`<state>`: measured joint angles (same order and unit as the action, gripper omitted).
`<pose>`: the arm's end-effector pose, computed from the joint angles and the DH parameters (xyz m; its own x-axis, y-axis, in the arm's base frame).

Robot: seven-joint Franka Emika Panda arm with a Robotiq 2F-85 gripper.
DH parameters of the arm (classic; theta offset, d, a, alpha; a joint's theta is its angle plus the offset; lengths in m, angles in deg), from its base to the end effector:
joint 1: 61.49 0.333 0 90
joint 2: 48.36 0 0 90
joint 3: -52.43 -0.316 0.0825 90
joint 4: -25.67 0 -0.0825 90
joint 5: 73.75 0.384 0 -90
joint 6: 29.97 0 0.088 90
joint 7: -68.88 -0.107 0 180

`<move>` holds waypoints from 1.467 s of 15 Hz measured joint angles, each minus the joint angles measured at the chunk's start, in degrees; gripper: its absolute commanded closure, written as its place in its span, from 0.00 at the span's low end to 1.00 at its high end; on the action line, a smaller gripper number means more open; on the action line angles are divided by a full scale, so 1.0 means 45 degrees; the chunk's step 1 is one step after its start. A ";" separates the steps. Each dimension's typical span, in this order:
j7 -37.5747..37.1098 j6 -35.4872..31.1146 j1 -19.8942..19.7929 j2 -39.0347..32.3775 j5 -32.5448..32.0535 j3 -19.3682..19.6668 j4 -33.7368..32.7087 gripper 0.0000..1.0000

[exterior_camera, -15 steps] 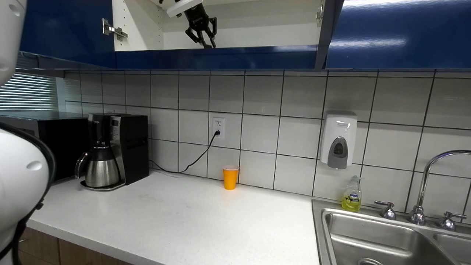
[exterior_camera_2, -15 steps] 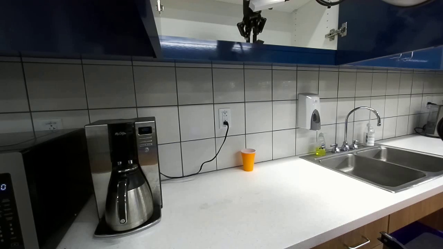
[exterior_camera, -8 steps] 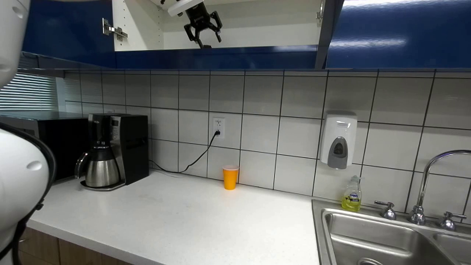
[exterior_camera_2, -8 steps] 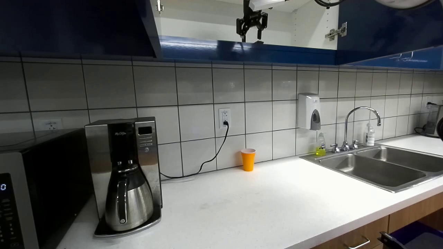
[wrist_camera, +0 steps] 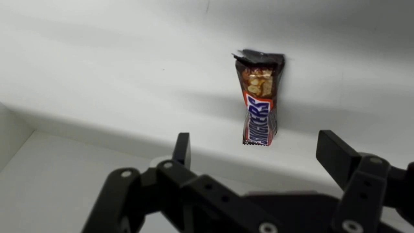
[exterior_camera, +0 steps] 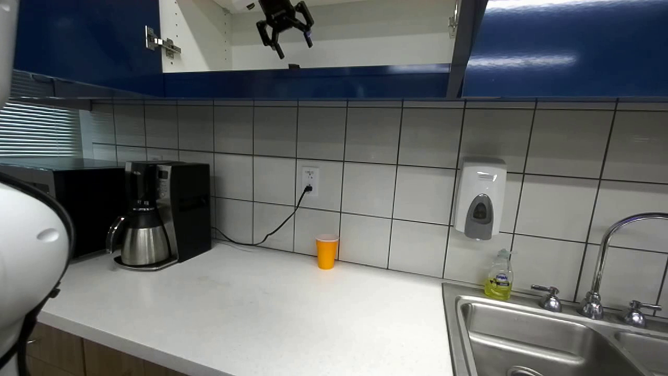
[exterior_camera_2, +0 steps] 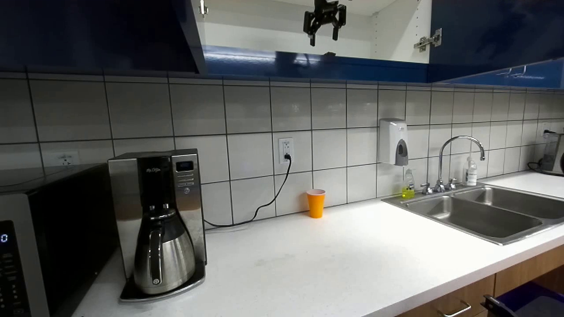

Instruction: Put the chocolate bar inside the cabinet

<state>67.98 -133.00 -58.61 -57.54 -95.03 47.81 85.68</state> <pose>0.5917 0.0402 0.8107 0.8188 0.1676 0.5490 -0.0197 -0.9477 0.3186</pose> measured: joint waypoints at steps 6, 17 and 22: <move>-0.0030 -0.0830 0.0001 0.2084 0.0617 0.0004 0.2460 0.00; -0.0349 -0.3099 -0.0007 0.8026 0.2000 0.0526 0.9603 0.00; -0.0444 -0.2951 -0.0007 1.0688 0.2493 0.0640 1.3032 0.00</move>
<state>65.98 -146.28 -58.65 -9.44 -83.81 50.69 144.32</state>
